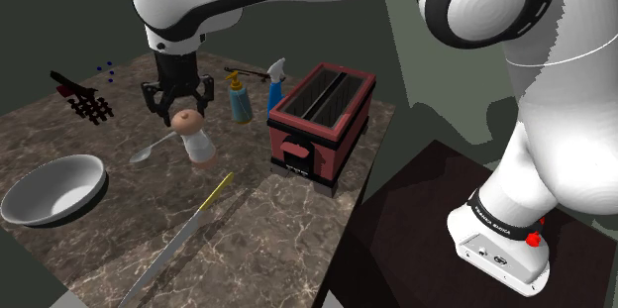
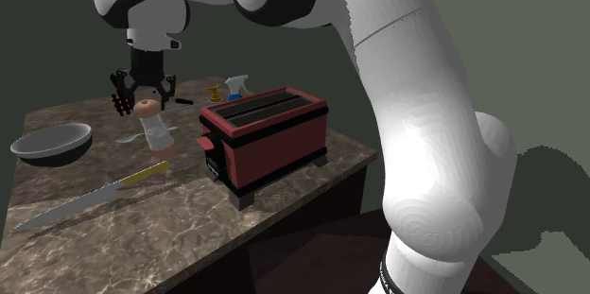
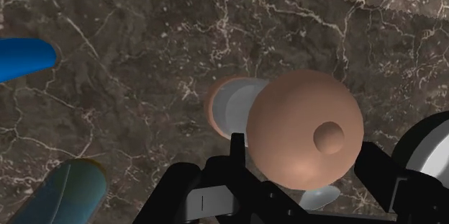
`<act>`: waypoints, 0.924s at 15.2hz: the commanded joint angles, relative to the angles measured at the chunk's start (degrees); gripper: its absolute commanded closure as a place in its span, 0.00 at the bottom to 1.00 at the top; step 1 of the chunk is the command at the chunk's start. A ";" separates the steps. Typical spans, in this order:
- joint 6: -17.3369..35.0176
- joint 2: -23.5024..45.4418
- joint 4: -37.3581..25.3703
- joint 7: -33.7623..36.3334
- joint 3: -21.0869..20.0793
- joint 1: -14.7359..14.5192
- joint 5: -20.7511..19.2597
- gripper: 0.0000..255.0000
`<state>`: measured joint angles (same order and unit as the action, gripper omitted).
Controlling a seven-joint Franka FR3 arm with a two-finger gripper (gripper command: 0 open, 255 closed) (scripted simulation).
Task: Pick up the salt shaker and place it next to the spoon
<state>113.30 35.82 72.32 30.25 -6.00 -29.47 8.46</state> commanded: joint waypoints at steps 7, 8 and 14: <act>0.03 -0.01 0.01 0.00 0.00 0.00 0.00 0.00; 0.03 -0.01 0.01 0.00 0.00 0.00 0.00 0.00; -6.05 -1.82 -4.18 0.17 0.11 0.72 -0.03 0.00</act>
<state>107.62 34.04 68.40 30.52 -5.92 -28.88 8.42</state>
